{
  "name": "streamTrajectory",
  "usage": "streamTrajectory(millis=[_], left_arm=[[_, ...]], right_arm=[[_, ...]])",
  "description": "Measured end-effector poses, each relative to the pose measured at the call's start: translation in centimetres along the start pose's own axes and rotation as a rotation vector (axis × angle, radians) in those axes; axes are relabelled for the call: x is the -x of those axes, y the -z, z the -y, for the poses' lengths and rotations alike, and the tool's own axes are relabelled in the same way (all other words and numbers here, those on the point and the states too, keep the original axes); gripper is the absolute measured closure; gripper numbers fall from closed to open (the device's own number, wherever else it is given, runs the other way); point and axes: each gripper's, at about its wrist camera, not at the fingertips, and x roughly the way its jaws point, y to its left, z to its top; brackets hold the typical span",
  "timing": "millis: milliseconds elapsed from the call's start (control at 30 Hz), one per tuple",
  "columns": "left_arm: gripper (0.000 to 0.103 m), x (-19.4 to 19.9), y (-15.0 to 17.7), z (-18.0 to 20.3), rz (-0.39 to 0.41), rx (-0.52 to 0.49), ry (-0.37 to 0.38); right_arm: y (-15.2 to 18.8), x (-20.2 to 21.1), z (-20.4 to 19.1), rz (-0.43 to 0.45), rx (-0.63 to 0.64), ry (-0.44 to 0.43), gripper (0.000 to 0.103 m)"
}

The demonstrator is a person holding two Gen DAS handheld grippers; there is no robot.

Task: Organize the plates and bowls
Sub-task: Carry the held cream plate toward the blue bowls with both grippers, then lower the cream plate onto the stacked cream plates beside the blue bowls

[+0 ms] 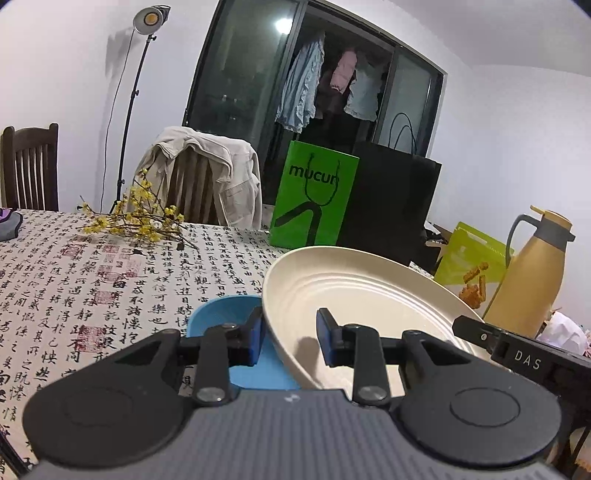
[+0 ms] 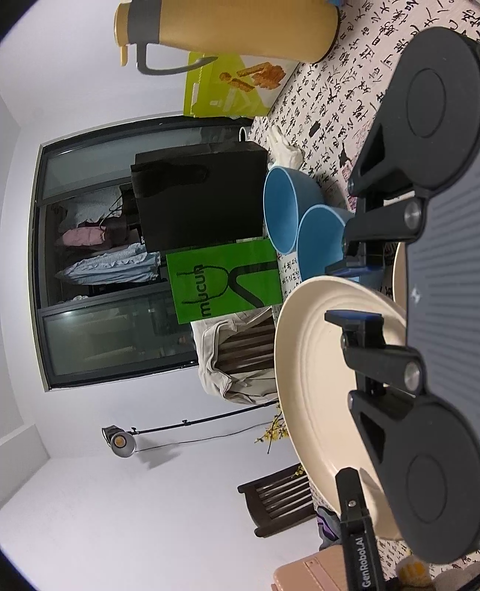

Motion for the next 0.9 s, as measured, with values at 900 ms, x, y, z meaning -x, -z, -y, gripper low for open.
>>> streamTrajectory(millis=[900], left_arm=[[0.073, -2.4, 2.6, 1.0, -0.073, -0.043, 0.036]], right_arm=[[2.1, -0.3, 2.6, -0.033, -0.027, 0.026, 0.085]])
